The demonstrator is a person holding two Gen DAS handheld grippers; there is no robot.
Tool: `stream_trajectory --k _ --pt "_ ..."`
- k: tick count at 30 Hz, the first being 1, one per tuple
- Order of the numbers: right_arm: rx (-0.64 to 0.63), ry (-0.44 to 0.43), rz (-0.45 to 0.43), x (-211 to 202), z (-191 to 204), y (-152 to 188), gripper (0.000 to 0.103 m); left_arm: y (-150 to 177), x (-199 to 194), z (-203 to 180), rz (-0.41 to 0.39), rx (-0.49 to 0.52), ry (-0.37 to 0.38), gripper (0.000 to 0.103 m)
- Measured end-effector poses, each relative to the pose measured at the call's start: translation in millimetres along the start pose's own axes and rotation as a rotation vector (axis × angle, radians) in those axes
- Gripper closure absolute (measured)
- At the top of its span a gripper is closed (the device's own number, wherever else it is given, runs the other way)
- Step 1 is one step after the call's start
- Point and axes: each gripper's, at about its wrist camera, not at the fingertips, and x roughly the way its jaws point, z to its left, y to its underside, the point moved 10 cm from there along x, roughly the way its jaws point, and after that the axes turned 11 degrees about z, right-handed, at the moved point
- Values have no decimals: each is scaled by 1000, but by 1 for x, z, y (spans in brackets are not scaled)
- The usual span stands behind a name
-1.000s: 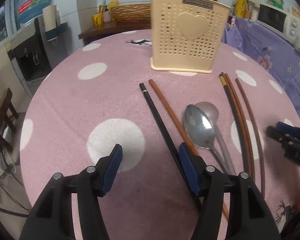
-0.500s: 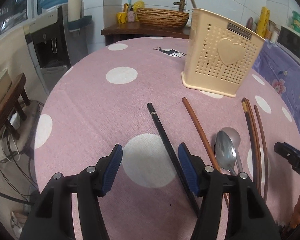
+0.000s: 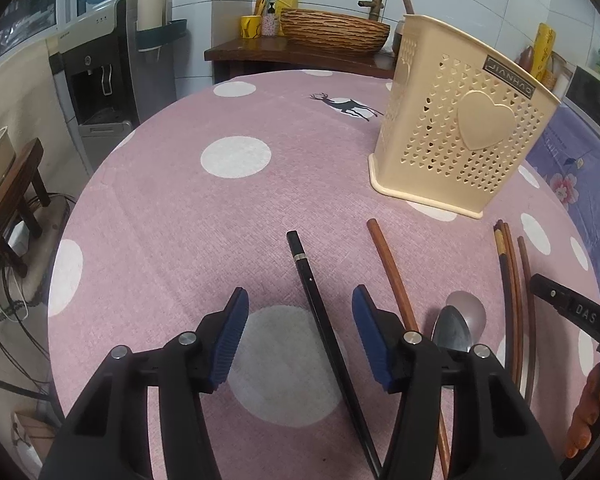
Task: Organize utensils
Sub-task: 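Grasp a brown chopstick with the right tool while the left tool grasps a black chopstick, then lift the chopstick with the right tool while the left tool carries its chopstick over the holder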
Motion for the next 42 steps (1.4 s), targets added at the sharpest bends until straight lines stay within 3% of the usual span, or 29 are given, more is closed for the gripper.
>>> stream_trajectory --k 5,9,20,28,35,42 --pt "-1 44 -4 9 2 -7 82 -2 12 -2 31 -15 11 59" --pt "-18 81 -28 12 1 -12 89 -7 17 -4 15 6 -46 70" --pt "-13 94 -35 20 -4 -32 94 -21 24 -11 27 48 -82 91" --pt "-7 76 -25 21 -4 -34 94 -24 25 -16 33 25 -34 93" --pt "13 -21 -37 17 -1 -34 95 -27 27 -22 41 -1 51 94" --pt "-33 -91 -166 -31 1 -38 95 -42 -23 -28 -74 -10 146 94"
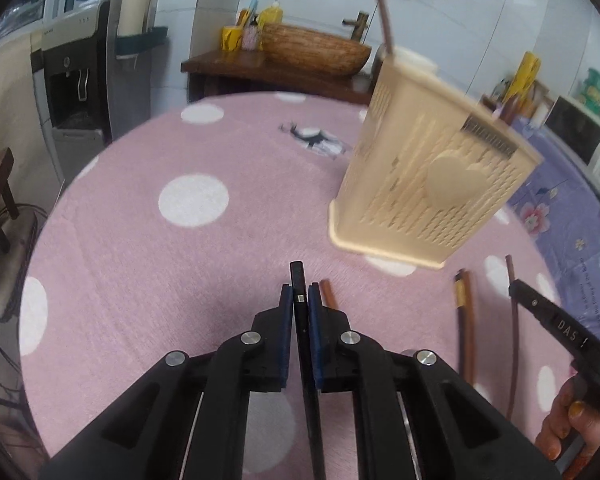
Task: Organize utensils
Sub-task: 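Lift the chopstick with the right tool while the left tool carries its chopstick over the holder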
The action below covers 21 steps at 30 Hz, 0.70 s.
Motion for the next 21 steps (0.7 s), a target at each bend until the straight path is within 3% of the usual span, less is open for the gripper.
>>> stream_trajectory --k 6,10,15,21 --pt "-72 -54 -135 -66 1 -10 95 -22 -64 -12 -154 30 38 95" --pt "-97 -87 -194 -103 0 -13 95 -29 -104 -20 -260 68 24 95" --pt "-117 -149 -227 -138 3 -13 95 -32 -128 -30 -315 97 32 95" --pt "-139 -162 -251 -156 7 -11 95 -35 -132 -30 -329 102 31 95"
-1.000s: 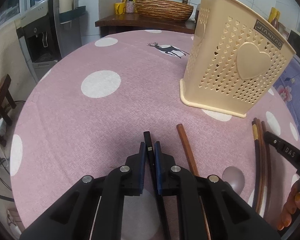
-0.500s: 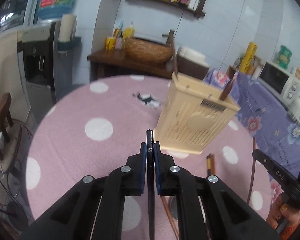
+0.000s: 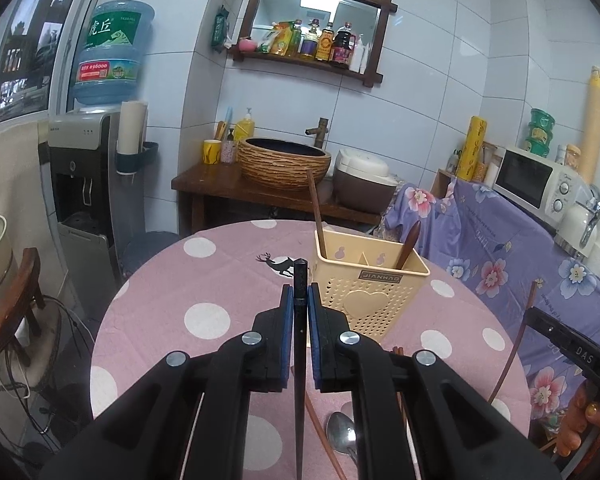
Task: Organize utensils
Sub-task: 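Lift the chopstick with the right tool while the left tool carries its chopstick over the holder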
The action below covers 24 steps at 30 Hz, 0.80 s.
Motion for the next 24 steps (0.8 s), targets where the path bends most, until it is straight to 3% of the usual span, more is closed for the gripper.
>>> stream_trajectory --k 8,13,24 --pt "-13 -39 -1 -8 10 -5 95 -7 -6 -2 -21 9 -3 95" --pt "-32 -56 -22 -12 20 -25 95 -26 -12 -9 -35 7 41 95" --pt "-122 -56 -190 -37 78 -160 95 -147 -42 -54 -133 46 134 95"
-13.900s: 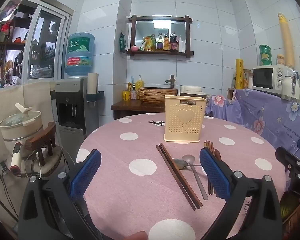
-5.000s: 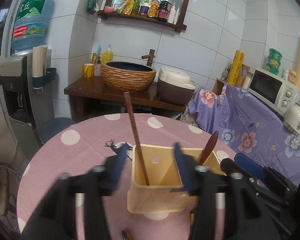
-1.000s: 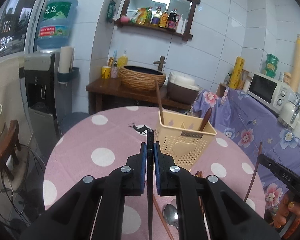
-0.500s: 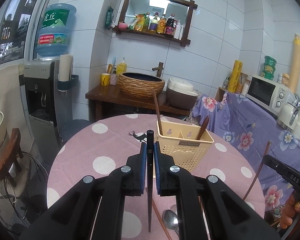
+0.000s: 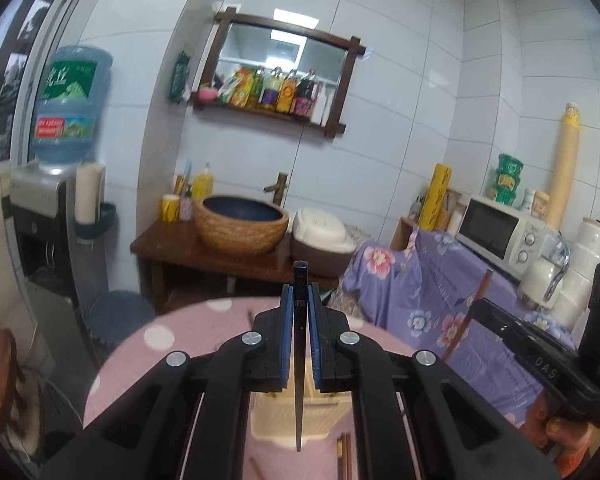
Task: Organize utensils
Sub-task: 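Lift the chopstick with the right tool while the left tool carries its chopstick over the holder, then open the right tool into the holder while the left tool releases its chopstick there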
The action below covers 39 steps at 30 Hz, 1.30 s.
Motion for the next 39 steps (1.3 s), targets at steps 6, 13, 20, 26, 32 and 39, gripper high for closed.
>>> stream_trajectory --k 6,13,20,26,32,39 --pt "-30 44 -88 14 16 -61 95 -53 6 -17 -78 2 -13 95" --pt "19 103 -67 66 0 -40 95 -33 60 -3 -56 -6 -87 95" --pt "53 127 35 111 -18 22 95 41 118 25 103 -66 -95 95" --pt "89 133 75 127 -33 49 95 70 135 35 163 -82 -103 95" --pt "88 140 61 124 -36 55 95 72 133 33 160 -77 -88 94" --pt "100 156 49 99 -41 76 54 84 100 30 125 -43 -97 43"
